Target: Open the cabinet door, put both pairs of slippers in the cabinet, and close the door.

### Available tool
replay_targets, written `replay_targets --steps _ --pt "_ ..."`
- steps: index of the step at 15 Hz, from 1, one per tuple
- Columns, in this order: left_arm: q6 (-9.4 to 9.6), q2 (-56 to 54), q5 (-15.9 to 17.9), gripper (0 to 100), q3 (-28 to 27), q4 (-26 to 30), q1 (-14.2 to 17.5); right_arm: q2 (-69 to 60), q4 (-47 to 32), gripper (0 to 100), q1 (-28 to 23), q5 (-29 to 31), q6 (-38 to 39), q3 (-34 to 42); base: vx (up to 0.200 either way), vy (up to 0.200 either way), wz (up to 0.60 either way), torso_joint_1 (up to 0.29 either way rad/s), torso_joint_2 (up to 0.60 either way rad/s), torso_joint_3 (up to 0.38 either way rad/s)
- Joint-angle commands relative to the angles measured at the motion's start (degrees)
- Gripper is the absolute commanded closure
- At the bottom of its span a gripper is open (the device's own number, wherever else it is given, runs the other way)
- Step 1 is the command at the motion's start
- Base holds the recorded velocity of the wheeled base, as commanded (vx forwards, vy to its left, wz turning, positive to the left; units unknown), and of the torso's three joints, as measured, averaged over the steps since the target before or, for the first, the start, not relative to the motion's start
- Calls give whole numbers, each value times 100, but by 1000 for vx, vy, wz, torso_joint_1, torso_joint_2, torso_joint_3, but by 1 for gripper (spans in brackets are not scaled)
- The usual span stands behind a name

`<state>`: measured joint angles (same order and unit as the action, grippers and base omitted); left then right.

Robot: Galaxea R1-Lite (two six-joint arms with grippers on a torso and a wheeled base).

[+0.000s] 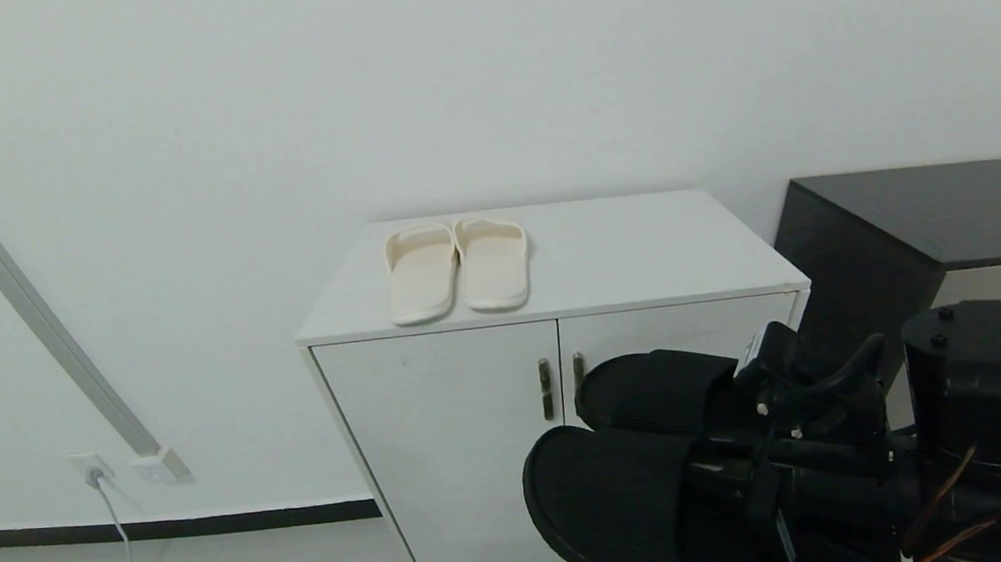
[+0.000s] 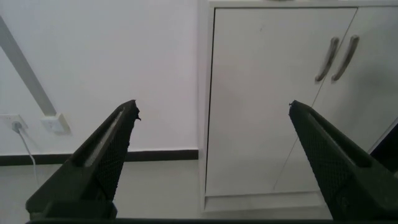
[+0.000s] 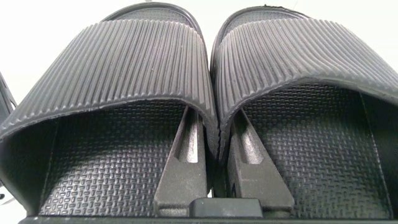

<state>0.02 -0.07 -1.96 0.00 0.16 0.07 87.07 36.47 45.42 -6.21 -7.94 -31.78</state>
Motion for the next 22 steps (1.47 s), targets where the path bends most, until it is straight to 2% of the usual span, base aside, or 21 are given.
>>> replay_targets --steps 1,13,22 --pt "-2 7 -6 0 0 2 1 47 0 100 2 -4 -6 14 0 0 0 -217 540 325" --pt "24 7 82 0 -9 11 1 109 387 100 63 5 -15 251 0 0 0 -167 496 329" --pt "-2 236 82 0 -18 19 -7 109 457 100 63 -4 -15 392 0 0 0 -66 445 371"
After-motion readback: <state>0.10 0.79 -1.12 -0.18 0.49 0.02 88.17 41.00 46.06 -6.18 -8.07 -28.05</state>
